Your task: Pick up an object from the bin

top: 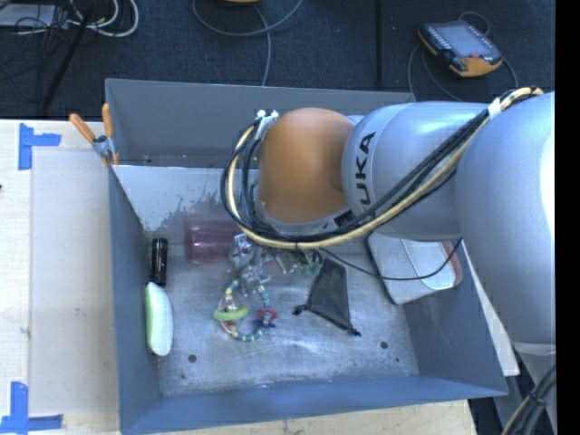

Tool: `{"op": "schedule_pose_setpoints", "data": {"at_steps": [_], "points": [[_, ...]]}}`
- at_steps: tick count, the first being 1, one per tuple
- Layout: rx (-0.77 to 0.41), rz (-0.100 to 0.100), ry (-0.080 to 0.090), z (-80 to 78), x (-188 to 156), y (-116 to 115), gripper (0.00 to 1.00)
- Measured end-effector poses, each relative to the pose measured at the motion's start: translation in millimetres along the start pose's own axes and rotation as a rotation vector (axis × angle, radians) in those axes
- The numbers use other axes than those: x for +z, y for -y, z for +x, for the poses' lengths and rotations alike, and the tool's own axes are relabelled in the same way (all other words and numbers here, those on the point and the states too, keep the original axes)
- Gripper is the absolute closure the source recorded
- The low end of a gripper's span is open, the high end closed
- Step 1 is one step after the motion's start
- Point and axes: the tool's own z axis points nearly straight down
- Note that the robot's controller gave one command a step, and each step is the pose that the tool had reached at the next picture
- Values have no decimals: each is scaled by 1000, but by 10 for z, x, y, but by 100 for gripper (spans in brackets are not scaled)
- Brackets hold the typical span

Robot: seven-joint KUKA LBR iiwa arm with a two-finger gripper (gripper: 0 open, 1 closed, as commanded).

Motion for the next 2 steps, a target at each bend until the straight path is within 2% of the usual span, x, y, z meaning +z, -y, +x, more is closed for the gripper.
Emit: {"op": "schedule_pose_setpoints", "data": {"at_steps": [1, 2], "points": [[-104, 4, 17, 111, -230, -178, 100], [-97, 5, 19, -42, -1994, 15, 100]]}}
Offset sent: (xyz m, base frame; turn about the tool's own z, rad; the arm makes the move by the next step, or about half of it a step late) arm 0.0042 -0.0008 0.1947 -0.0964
